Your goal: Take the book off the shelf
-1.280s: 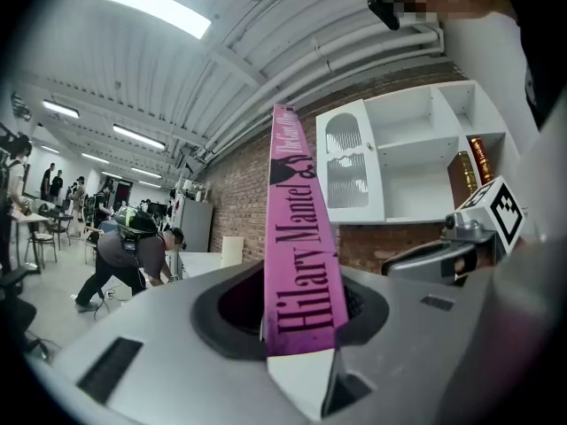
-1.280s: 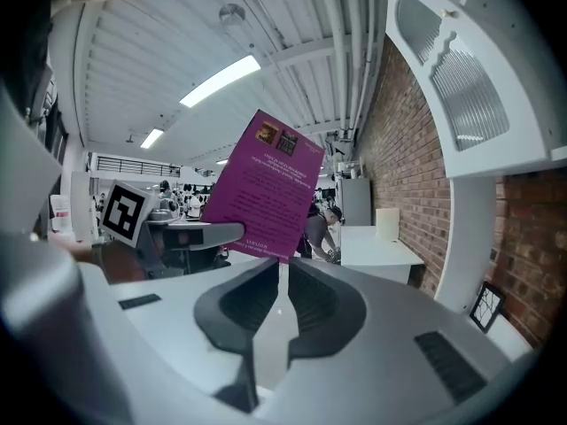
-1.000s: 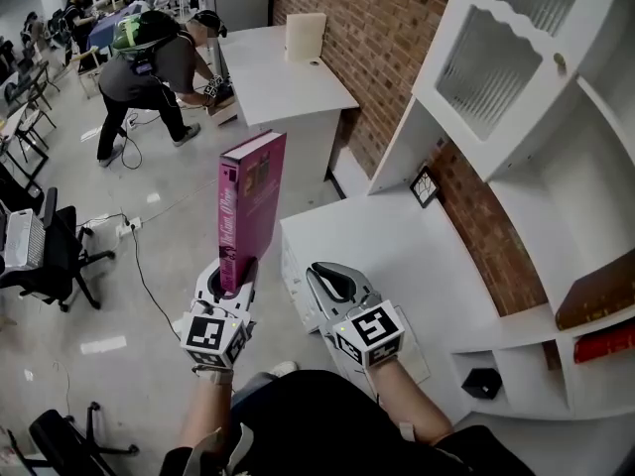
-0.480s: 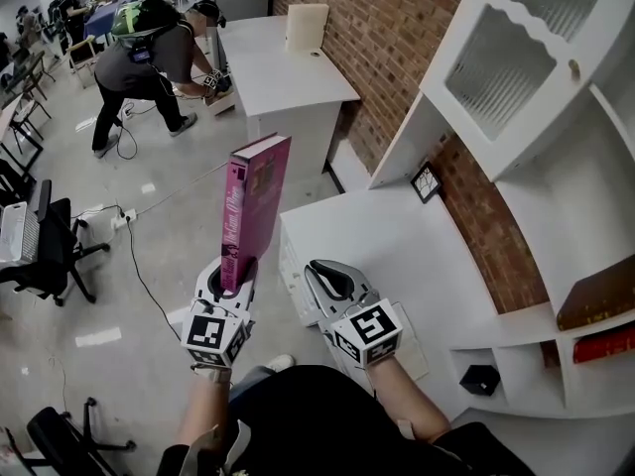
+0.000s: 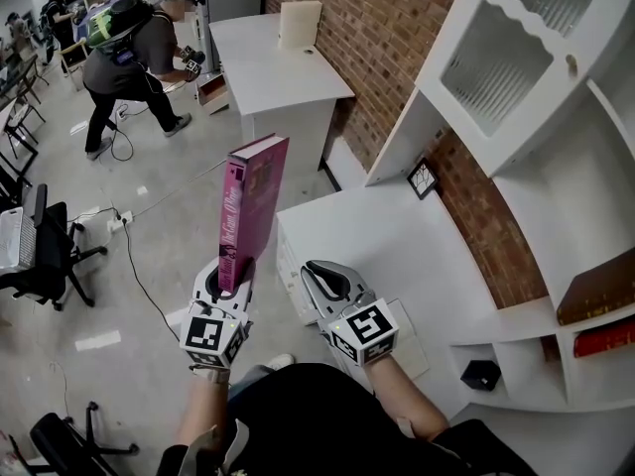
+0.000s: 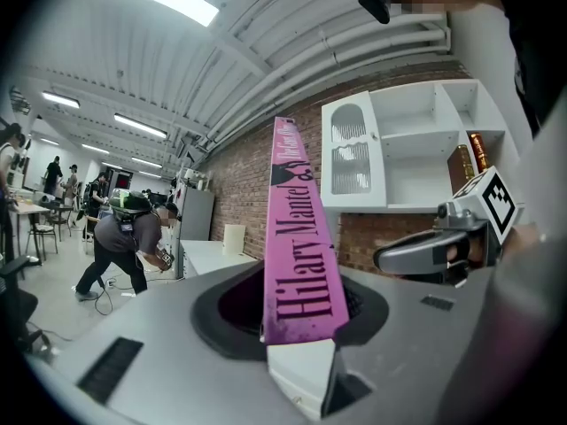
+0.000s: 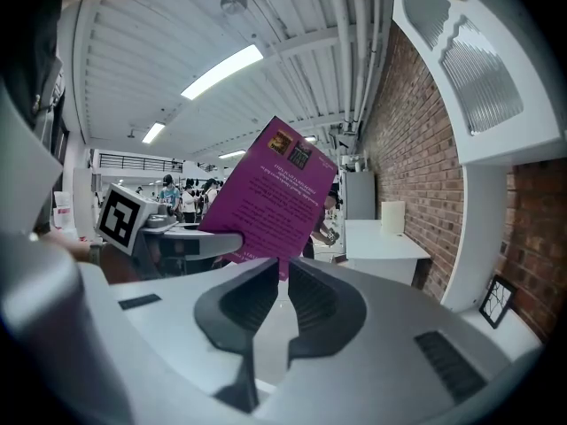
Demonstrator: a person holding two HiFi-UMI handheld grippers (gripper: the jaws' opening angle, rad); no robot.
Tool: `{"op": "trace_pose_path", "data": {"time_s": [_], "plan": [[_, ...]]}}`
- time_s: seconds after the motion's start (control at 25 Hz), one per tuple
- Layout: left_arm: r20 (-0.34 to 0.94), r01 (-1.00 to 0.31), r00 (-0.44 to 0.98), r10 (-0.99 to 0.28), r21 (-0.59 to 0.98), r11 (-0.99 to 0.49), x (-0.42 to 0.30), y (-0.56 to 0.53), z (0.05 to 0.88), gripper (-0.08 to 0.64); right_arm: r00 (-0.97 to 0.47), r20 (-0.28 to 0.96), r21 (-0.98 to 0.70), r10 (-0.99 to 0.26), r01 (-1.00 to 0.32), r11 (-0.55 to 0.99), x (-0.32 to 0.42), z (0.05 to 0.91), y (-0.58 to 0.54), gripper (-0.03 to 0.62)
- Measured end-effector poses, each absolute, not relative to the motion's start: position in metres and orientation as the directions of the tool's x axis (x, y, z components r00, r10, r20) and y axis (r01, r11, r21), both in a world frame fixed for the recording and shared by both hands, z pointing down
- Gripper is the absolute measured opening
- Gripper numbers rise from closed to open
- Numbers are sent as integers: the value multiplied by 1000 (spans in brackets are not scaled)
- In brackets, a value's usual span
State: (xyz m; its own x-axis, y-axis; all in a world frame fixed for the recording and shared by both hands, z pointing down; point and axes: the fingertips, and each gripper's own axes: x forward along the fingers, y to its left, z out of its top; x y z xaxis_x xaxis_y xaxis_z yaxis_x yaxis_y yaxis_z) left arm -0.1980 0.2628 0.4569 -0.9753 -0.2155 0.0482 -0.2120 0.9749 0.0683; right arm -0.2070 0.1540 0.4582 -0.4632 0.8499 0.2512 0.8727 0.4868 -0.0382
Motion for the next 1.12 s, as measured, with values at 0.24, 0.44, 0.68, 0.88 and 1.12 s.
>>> {"op": "trace_pose_path", "data": {"time_s": [0.24,0.44,0.68,0.88,1.12], "plan": [[46,-217,-974,-220,64,974,-198,264,457,141,-466,257,-27,847,872,488,-206,460,154,23],[43,-220,-974,-222,56,974,-199,265,456,141,-473,269,-9,839,870,494,-207,462,155,23],[38,-218,-975,-220,52,975,-198,265,455,141,-483,265,-11,834,864,504,-207,461,153,23],[36,-220,-975,-221,51,974,-198,265,454,141,-489,267,-8,830,860,510,-207,462,151,23],[36,-226,-973,-228,49,973,-196,264,453,141,-499,269,-5,824,855,519,-206,461,148,23]]}}
